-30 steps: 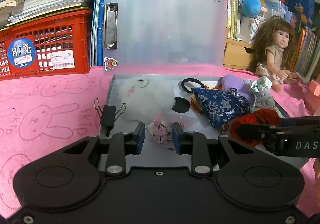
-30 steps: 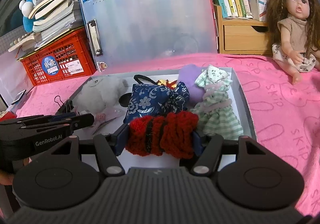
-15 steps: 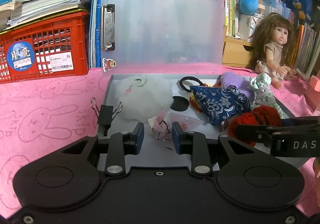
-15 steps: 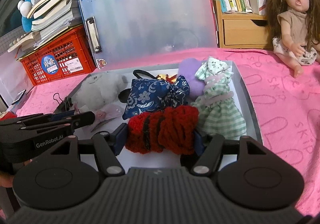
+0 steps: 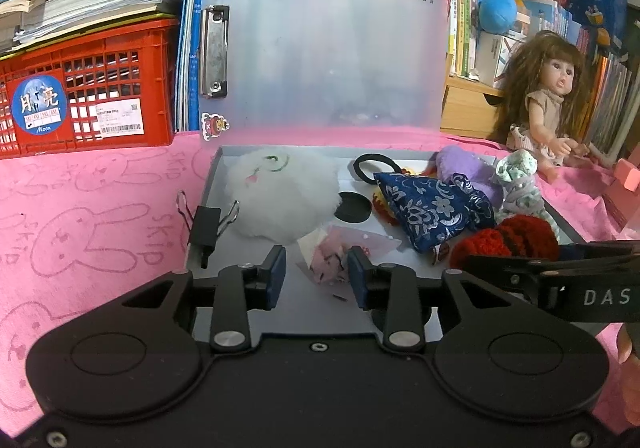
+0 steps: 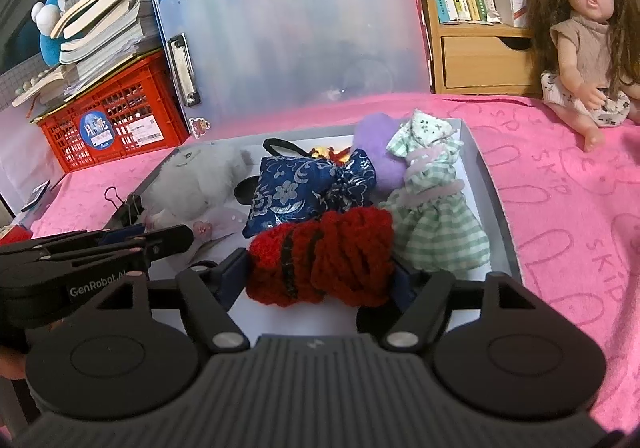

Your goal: Organize objects

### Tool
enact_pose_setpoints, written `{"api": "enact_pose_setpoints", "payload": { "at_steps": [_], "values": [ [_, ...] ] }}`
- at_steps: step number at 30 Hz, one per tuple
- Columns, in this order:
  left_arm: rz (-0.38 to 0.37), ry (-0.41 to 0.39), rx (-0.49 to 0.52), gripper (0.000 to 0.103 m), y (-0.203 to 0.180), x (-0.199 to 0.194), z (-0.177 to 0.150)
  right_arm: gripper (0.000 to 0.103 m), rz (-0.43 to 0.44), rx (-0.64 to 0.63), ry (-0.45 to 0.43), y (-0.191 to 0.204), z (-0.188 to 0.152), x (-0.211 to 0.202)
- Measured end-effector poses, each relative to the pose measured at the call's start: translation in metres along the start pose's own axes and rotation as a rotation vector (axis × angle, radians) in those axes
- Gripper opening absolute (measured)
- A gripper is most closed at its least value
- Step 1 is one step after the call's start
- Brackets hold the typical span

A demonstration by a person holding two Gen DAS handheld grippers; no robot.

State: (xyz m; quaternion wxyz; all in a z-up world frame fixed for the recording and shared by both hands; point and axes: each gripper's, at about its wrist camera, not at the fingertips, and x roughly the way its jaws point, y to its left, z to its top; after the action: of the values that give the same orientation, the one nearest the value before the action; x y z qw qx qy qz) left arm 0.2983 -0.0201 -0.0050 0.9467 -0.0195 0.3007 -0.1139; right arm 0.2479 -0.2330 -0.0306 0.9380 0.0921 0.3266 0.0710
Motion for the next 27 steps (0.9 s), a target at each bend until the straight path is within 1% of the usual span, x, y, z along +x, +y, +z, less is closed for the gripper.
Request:
{"api": "enact_pose_setpoints", "payload": {
  "at_steps": [6, 12, 14, 20, 27],
  "values": [
    [-0.002, -0.008, -0.012, 0.038, 0.001, -0.005, 0.002, 0.083, 0.002, -0.009, -0.014, 0.002, 0.003, -0.009],
    [-0.001, -0.016, -0.012, 0.046, 0.0, -0.012, 0.005, 0.084, -0.008, -0.015, -0.025, 0.003, 0.005, -0.018],
    [-0.006, -0.02, -0.017, 0.052, 0.0, -0.017, 0.007, 0.085, -0.011, -0.017, -0.035, 0.004, 0.006, -0.023],
    [-0.018, -0.052, -0.019, 0.067, -0.002, -0.039, 0.013, 0.089, -0.023, -0.03, -0.074, 0.008, 0.009, -0.043],
    [-0.019, -0.078, -0.012, 0.077, -0.003, -0.067, 0.015, 0.09, -0.025, -0.03, -0.113, 0.013, 0.01, -0.067]
  ]
}}
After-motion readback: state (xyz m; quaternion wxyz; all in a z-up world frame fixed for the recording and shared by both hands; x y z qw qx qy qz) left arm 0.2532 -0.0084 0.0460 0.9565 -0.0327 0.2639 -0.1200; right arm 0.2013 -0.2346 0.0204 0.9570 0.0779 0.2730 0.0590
